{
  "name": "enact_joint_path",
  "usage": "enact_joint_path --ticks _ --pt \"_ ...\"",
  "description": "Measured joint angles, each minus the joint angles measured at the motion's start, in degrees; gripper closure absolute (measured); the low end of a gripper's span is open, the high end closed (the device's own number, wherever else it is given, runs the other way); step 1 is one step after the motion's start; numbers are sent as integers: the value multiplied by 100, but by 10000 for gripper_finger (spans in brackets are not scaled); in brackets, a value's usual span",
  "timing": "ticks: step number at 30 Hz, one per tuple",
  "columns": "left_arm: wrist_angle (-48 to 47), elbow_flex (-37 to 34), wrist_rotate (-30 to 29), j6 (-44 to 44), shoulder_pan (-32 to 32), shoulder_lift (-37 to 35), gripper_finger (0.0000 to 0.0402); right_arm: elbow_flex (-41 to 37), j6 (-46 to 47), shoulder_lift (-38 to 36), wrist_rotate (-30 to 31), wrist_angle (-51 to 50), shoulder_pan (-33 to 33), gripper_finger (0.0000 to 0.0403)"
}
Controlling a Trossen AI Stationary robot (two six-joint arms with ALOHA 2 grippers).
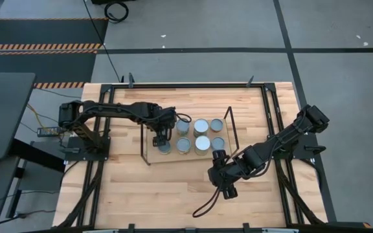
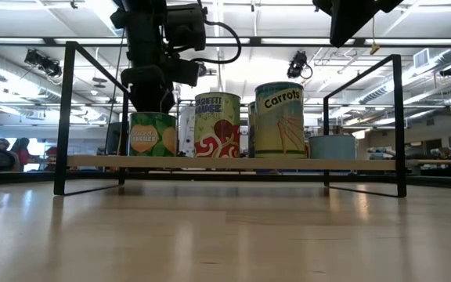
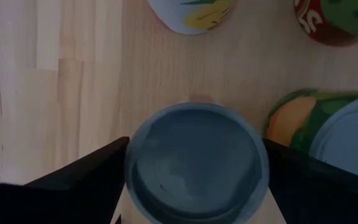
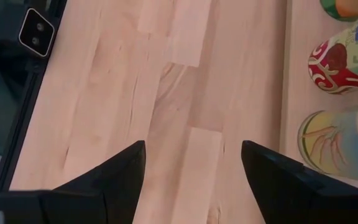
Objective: Pick and place cans onto a shelf
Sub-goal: Put the canned tomatoes on the shelf, then return to Home Position
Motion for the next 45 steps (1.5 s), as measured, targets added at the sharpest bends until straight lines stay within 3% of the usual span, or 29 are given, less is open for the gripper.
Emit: enact_joint_path --ticks 17,24,30,33,37,45 --pt "-184 554 -86 79 0 -149 45 0 -266 0 -288 17 -302 133" --pt "-968 1712 -89 117 -82 -599 52 0 -1468 -239 -301 541 -480 133" --pt "-995 2371 -87 254 -388 -1811 110 0 -2752 -1035 -313 1139 -985 141" --pt "-370 1984 -2 252 -579 -2641 149 0 -3155 -1453 -461 1366 -1351 163" --pt "694 800 19 256 -834 -3794 202 -164 -3281 -1953 -692 1599 -1732 213" --pt "2450 -1597 10 297 -866 -5760 274 -2222 -2788 -3532 -488 3521 -2099 315"
